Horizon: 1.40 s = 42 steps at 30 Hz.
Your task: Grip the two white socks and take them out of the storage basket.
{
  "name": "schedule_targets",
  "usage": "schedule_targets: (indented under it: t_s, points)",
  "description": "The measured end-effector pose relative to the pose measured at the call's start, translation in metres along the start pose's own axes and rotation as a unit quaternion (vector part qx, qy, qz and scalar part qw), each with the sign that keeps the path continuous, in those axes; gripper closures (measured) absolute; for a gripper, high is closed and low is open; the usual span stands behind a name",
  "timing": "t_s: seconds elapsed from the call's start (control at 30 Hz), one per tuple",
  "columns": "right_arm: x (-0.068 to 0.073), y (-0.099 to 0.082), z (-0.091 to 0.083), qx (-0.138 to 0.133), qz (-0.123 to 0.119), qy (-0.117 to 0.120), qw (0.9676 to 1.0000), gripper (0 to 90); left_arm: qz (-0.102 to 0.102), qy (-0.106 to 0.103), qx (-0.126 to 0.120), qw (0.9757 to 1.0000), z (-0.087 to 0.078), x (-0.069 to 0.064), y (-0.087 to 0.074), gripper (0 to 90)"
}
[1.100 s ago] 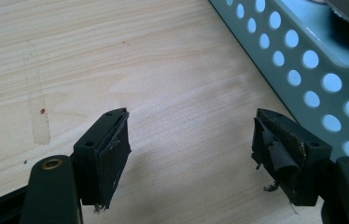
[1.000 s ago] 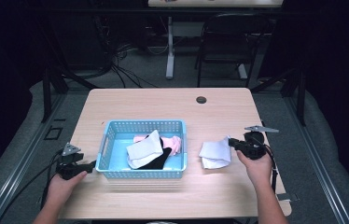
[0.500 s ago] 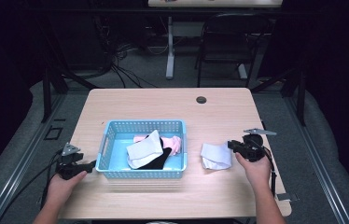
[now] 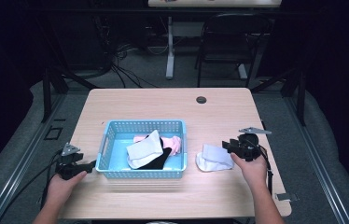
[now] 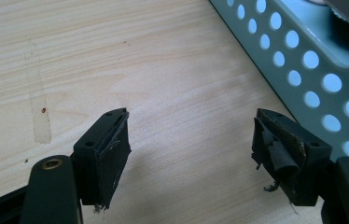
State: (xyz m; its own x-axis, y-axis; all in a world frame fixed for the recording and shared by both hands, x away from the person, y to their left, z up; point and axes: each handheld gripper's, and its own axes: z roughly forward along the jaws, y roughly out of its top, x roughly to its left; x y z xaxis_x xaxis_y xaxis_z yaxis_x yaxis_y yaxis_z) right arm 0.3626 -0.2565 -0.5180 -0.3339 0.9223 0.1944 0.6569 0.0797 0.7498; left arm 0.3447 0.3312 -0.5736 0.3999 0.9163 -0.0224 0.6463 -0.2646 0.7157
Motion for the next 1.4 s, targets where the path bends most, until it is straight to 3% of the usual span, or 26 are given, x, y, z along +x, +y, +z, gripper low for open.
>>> schedule_targets:
  t_s: [0.03,0.2,0.23,0.4,0.43,0.53,0.57,0.6,0.63,0.8,0.87,0.9,0.93,1.0,1.07,1.1,1.17,1.3,1.4]
  points:
    - [0.004,0.003,0.0,0.002,-0.008,0.01,0.9999,58.9,0.0,0.001,0.0,1.0,0.0,0.0,0.0,27.3]
    - [0.015,0.012,0.0,0.013,-0.038,0.016,0.9991,58.3,0.0,0.0,0.001,1.0,0.0,0.0,0.0,27.3]
    - [0.023,0.018,0.0,0.021,-0.055,0.021,0.998,58.1,0.0,0.0,0.0,1.0,0.0,0.0,0.0,27.3]
    - [0.038,0.03,-0.001,0.036,-0.078,0.037,0.9956,56.8,0.0,0.0,-0.001,1.0,0.0,0.0,0.0,27.3]
    - [0.048,0.037,0.0,0.044,-0.092,0.046,0.9937,56.6,0.0,-0.001,-0.001,1.0,0.0,0.0,0.0,27.3]
    - [0.058,0.043,0.0,0.043,-0.107,0.05,0.992,56.8,0.0,-0.001,-0.001,1.0,0.0,0.0,0.0,27.3]
    - [0.068,0.049,0.001,0.039,-0.129,0.058,0.9892,60.3,0.0,-0.001,-0.002,1.0,0.0,0.0,0.0,27.3]
    - [0.068,0.049,0.001,0.039,-0.129,0.058,0.9892,60.3,0.0,-0.001,-0.002,1.0,0.0,0.0,0.0,27.3]
    - [0.078,0.056,0.002,0.045,-0.145,0.062,0.9865,61.9,0.0,-0.001,-0.002,1.0,-0.001,0.0,0.0,27.3]
    - [0.093,0.066,0.007,0.039,-0.167,0.071,0.9826,62.8,0.0,-0.001,-0.001,1.0,-0.001,0.0,0.0,27.3]
    - [0.102,0.07,0.012,0.044,-0.178,0.083,0.9795,62.3,0.0,-0.002,-0.001,1.0,0.0,0.0,0.0,27.3]
    - [0.109,0.073,0.016,0.054,-0.19,0.092,0.976,62.0,-0.001,-0.001,-0.001,1.0,0.0,0.0,0.0,27.3]
    - [0.109,0.073,0.016,0.054,-0.19,0.092,0.976,62.0,-0.001,-0.001,-0.001,1.0,0.0,0.0,0.0,27.3]
    - [0.122,0.078,0.025,0.065,-0.209,0.097,0.9708,62.3,0.0,-0.001,-0.002,1.0,-0.001,0.0,0.0,27.3]
    - [0.126,0.079,0.028,0.064,-0.211,0.101,0.97,62.5,0.0,-0.002,-0.002,1.0,-0.001,0.0,0.0,27.3]
    - [0.134,0.082,0.034,0.069,-0.221,0.105,0.9672,63.1,0.0,-0.002,-0.002,1.0,-0.001,0.0,0.0,27.3]
    - [0.141,0.085,0.04,0.069,-0.223,0.109,0.9663,62.9,-0.001,-0.002,-0.003,1.0,-0.001,0.0,0.0,27.3]
    - [0.152,0.091,0.053,0.063,-0.216,0.119,0.9672,62.6,-0.001,-0.003,-0.004,1.0,-0.001,0.0,0.0,27.3]
    - [0.156,0.093,0.059,0.073,-0.214,0.119,0.9667,63.0,-0.001,-0.004,-0.005,1.0,-0.001,0.0,0.001,27.3]
